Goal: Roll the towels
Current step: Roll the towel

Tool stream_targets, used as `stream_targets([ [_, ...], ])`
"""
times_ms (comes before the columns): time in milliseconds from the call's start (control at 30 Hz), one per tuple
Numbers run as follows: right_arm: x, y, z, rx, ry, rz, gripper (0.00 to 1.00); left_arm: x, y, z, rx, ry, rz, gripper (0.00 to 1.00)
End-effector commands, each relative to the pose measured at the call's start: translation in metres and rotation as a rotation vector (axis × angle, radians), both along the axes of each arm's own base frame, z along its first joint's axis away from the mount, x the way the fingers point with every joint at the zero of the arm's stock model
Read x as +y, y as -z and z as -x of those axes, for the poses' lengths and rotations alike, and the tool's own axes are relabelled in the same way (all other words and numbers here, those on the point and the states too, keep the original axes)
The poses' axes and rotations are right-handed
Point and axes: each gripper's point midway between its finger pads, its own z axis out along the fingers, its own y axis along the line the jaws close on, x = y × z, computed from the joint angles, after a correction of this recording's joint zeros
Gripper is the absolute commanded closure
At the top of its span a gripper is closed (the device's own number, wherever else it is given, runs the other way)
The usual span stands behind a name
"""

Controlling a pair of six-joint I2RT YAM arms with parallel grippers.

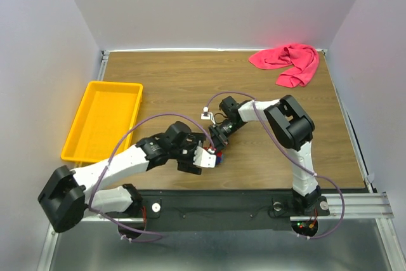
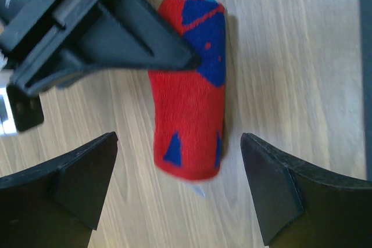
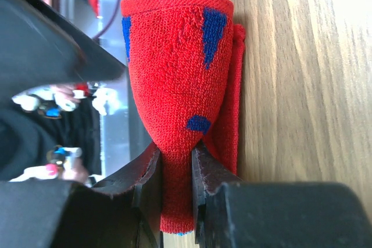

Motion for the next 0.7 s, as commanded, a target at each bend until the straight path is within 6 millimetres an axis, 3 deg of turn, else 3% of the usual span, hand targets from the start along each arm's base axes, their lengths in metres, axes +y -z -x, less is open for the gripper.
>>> stream_targets([
  [0, -0.005, 0.024, -0.001, 0.039, 0.0, 0.043, 0.99, -0.03, 0.0, -0.014, -0.084, 0.001, 0.039, 0.01],
  [200, -0.006, 0.029, -0.006, 0.086, 0.01, 0.026, 0.99, -0.036, 0.023, -0.016, -0.088, 0.025, -0.013, 0.01],
  [333, -0.006, 0.034, -0.005, 0.109, 0.007, 0.025, 0.99, -0.031, 0.041, -0.022, -0.107, -0.004, -0.046, 0.11],
  [533, -0.006, 0.037, -0.001, 0.14, 0.003, 0.012, 0.99, -0.031, 0.053, -0.023, -0.097, -0.009, -0.063, 0.33],
  [667, -0.008, 0.039, 0.002, 0.151, -0.001, 0.015, 0.98, -0.031, 0.06, -0.022, -0.06, -0.026, -0.085, 0.59],
])
